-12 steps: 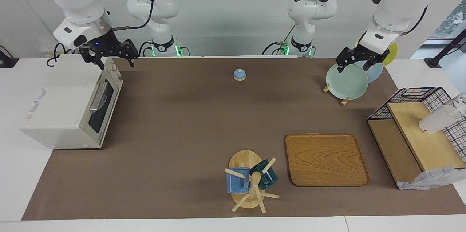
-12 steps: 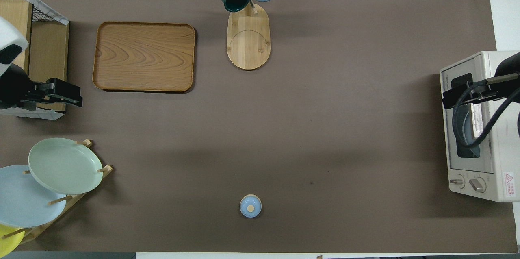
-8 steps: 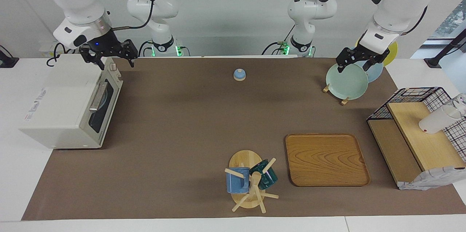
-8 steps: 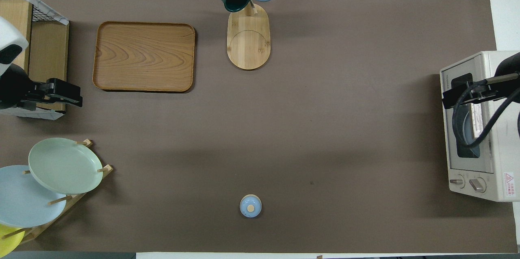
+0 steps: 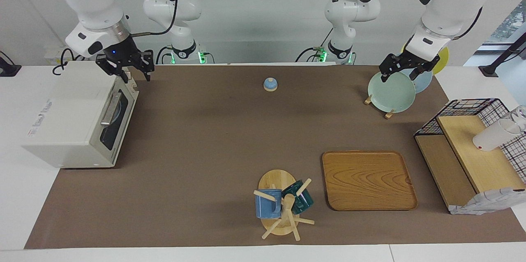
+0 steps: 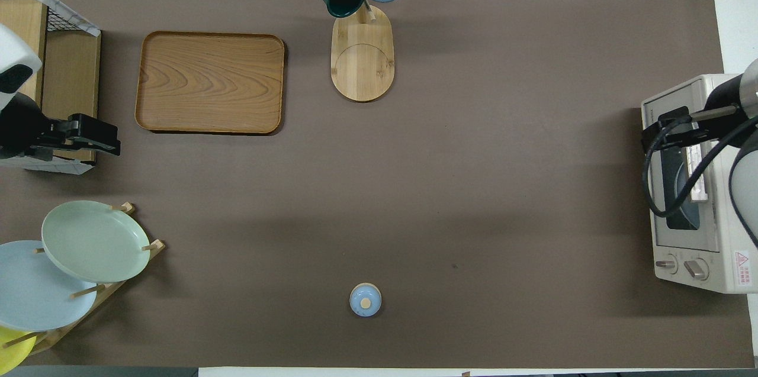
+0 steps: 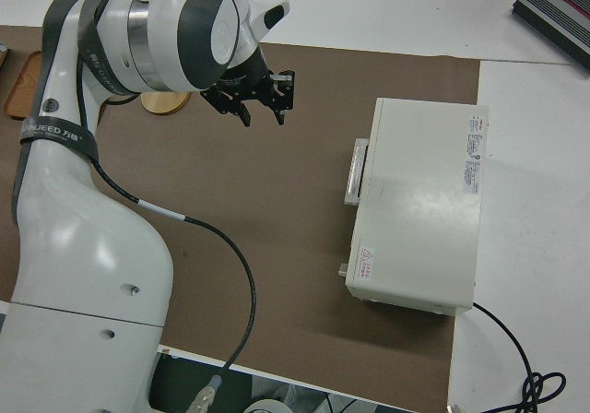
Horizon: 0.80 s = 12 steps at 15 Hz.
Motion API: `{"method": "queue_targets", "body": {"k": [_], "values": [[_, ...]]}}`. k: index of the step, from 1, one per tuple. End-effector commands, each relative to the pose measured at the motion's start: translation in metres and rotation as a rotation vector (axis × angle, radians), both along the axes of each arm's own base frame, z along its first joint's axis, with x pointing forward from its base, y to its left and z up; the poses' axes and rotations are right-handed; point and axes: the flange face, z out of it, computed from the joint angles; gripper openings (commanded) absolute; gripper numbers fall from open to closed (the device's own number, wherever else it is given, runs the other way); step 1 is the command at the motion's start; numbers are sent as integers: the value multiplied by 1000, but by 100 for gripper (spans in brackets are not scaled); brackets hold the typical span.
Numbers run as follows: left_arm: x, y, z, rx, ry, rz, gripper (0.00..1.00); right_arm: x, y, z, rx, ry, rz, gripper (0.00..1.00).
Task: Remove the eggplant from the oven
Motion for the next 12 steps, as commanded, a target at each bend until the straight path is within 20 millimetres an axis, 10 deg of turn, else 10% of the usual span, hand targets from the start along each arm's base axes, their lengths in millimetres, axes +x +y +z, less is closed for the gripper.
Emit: {"method": "queue_targets", "body": {"k": [1, 12], "values": [[-4, 1, 6, 13, -6, -5, 100, -23, -33, -34, -35, -42, -24, 0], [-3, 4, 6, 13, -9, 1, 100, -50, -111, -100, -175, -65, -135, 0]]}}
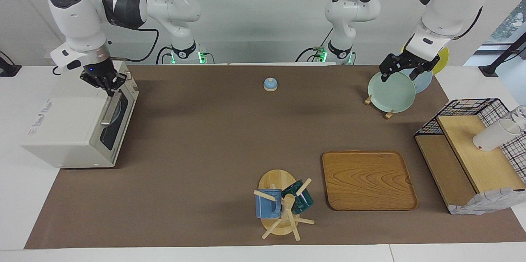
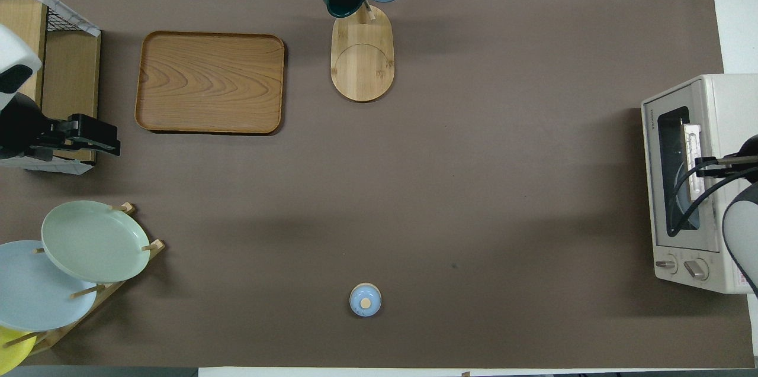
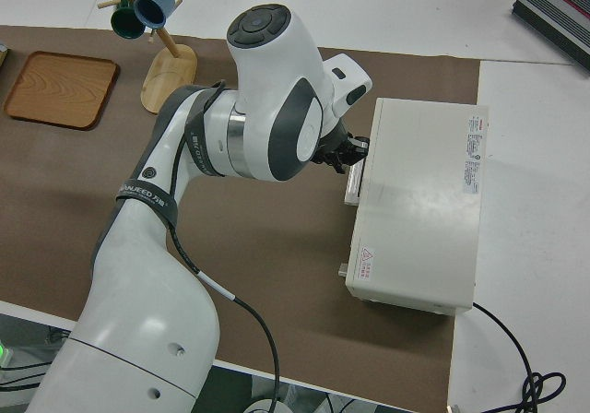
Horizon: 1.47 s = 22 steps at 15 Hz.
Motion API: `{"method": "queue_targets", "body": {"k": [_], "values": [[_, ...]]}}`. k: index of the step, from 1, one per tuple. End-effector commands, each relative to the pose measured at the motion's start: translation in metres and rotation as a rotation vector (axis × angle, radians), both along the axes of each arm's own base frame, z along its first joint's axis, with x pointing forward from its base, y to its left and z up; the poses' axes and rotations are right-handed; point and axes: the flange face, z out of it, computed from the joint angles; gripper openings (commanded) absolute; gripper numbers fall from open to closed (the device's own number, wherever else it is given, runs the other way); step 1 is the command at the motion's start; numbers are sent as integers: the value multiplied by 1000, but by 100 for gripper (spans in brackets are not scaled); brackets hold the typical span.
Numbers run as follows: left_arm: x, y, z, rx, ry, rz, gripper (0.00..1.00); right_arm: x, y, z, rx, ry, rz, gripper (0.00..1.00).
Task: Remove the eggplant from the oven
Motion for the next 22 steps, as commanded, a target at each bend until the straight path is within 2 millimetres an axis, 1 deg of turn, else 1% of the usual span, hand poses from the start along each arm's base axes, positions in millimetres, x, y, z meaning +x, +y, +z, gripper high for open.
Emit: {"method": "queue_targets", "body": {"k": [1, 2, 6, 7, 11, 12, 14, 16, 18, 19, 22], "values": [[-4, 4, 7, 13, -11, 1, 100, -4, -9, -14, -26, -3, -11, 0], [-3, 3, 6, 13, -10, -1, 100, -3, -9, -18, -25, -3, -9, 0], [-3, 4, 6, 13, -8, 1, 100, -2, -13, -48, -16, 3, -3, 0], [-3, 4, 6, 13, -8, 2, 100, -1, -13, -52, -15, 7, -4, 0], [-3, 3, 6, 13, -10, 2, 100, 10, -4, -67, -10, -3, 7, 0], [-3, 3, 6, 13, -11, 2, 100, 15, 6, -72, -8, -13, 5, 0], [-3, 4, 6, 13, -14, 4, 100, 19, 19, -79, -6, -15, -5, 0], [-3, 4, 6, 13, -14, 4, 100, 23, 41, -87, 6, -14, -21, 0], [-3, 3, 6, 13, -14, 1, 100, 28, 57, -95, 11, -26, -43, 0], [-3, 4, 6, 12, -16, 4, 100, 30, 63, -102, 13, -23, -46, 0], [-3, 4, 6, 12, -16, 2, 100, 38, 65, -121, 24, -32, -46, 0]]}}
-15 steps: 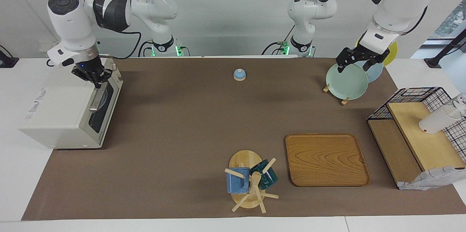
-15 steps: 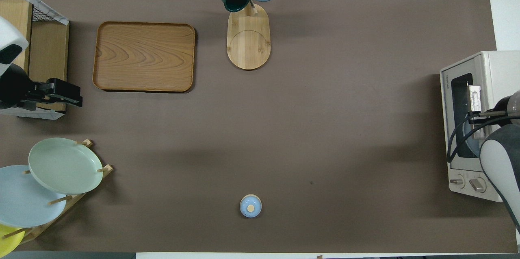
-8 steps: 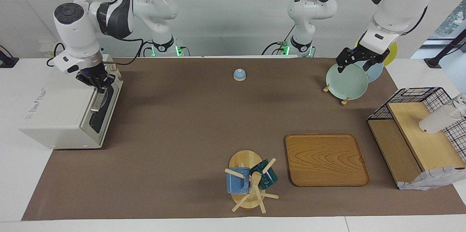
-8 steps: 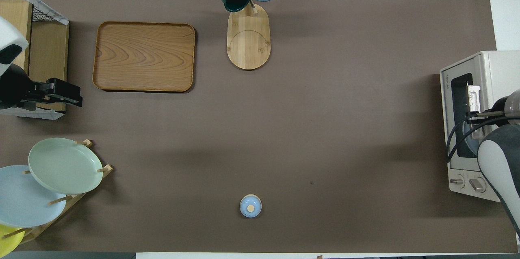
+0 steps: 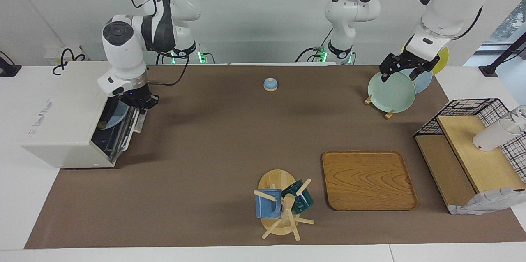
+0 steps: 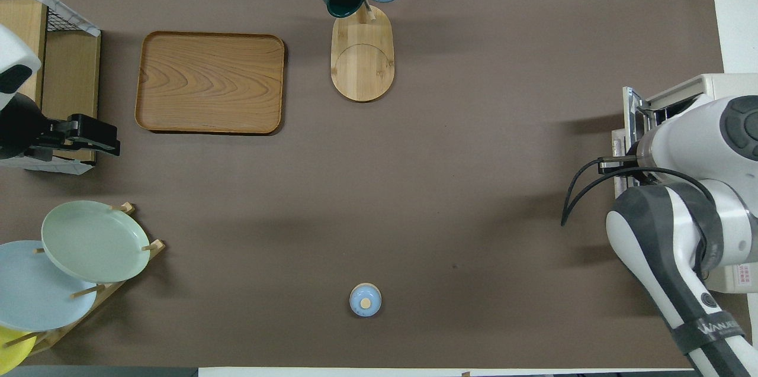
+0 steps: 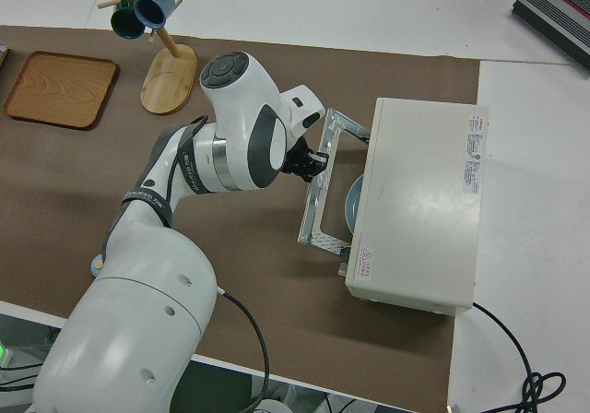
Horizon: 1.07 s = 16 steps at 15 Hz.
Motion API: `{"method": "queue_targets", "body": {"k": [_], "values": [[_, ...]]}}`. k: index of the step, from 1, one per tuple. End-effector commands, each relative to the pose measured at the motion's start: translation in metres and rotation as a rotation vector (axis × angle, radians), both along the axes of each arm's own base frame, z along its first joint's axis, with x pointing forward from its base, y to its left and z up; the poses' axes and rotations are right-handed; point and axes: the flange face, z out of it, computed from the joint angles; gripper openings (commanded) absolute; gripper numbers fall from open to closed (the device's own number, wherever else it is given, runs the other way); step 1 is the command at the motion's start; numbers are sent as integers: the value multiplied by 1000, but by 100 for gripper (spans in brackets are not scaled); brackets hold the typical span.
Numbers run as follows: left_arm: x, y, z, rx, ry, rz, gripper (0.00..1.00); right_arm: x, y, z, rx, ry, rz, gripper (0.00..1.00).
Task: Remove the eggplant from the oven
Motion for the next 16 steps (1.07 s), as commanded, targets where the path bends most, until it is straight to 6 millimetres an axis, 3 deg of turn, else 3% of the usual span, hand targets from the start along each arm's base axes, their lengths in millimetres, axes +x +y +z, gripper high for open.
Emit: {"method": "queue_targets", "body": {"k": [1, 9, 10, 12, 13, 16], "values": [[-3, 3, 6, 12, -16, 0, 100, 21, -23, -30, 13, -48, -20, 0], [-2, 5, 6, 10, -26, 3, 100, 15, -17, -70, 99, -82, -63, 0], [0, 6, 5, 9, -34, 4, 94, 16, -16, -76, 103, -87, -62, 0], [0, 4, 6, 9, -35, 5, 27, 18, -16, -92, 111, -89, -68, 0], [0, 4, 5, 9, -32, 11, 0, 18, -16, -97, 112, -85, -81, 0], [0, 5, 6, 8, -38, 8, 0, 19, -9, -101, 114, -85, -92, 0]]}}
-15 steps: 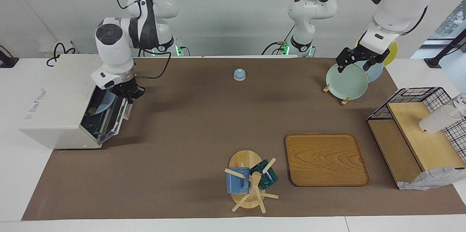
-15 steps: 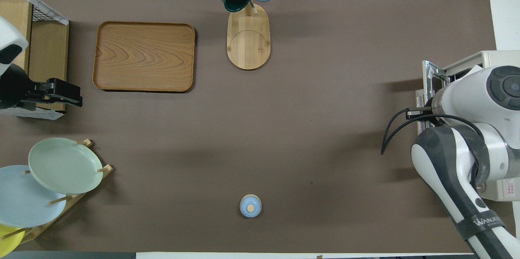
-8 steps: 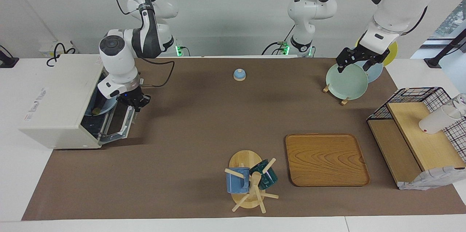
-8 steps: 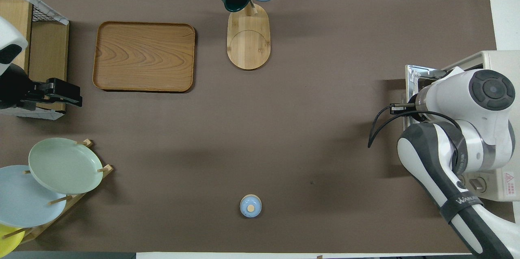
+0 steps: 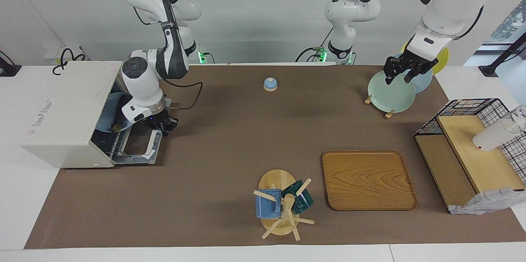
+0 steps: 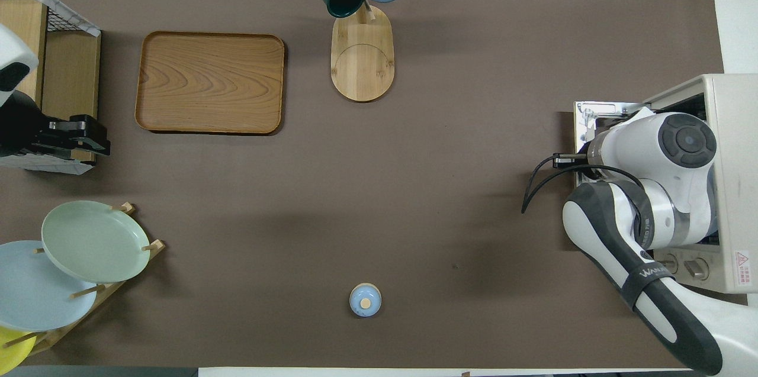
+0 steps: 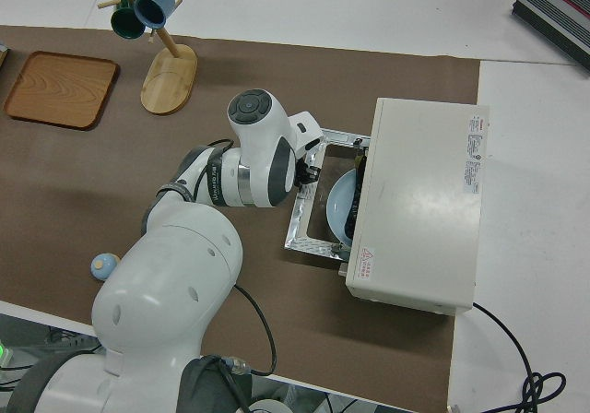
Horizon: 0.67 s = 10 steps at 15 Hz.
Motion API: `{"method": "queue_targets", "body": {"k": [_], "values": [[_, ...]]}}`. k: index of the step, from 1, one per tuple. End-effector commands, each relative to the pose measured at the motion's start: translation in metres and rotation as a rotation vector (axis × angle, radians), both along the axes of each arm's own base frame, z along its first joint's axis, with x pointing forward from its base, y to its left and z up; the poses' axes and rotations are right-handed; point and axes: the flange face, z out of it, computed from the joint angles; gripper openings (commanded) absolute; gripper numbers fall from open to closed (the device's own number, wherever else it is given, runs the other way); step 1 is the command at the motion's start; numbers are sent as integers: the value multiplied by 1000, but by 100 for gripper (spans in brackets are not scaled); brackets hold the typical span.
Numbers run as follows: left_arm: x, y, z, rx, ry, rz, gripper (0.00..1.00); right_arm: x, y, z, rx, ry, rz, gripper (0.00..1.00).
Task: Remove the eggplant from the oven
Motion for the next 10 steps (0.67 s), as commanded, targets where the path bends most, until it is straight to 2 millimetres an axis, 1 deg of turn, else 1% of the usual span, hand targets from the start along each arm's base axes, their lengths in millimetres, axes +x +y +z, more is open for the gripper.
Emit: {"method": "queue_targets", "body": {"k": [1, 2, 3, 4, 5, 6, 7, 8, 9, 10], "values": [[-1, 4, 4, 10, -23, 7, 0, 5, -21, 2, -13, -28, -39, 0], [-1, 4, 4, 10, -23, 7, 0, 6, -19, 4, 0, -32, -48, 0], [-1, 4, 4, 10, -23, 5, 0, 9, -9, 6, 29, -35, -66, 0], [-1, 5, 4, 10, -23, 7, 0, 12, 9, 8, 52, -36, -60, 0], [-1, 4, 4, 10, -23, 4, 0, 17, 21, 14, 61, -32, -58, 0], [-2, 4, 4, 10, -21, 2, 0, 18, 25, 17, 61, -23, -69, 0], [-2, 3, 4, 10, -21, 1, 0, 20, 34, 24, 63, -20, -75, 0], [-1, 3, 4, 10, -23, -7, 17, 19, 45, 32, 61, -7, -76, 0], [-1, 3, 5, 9, -24, -10, 99, 20, 45, 45, 58, 3, -77, 0], [-1, 3, 5, 9, -29, -9, 100, 19, 41, 61, 55, 16, -85, 16]]}}
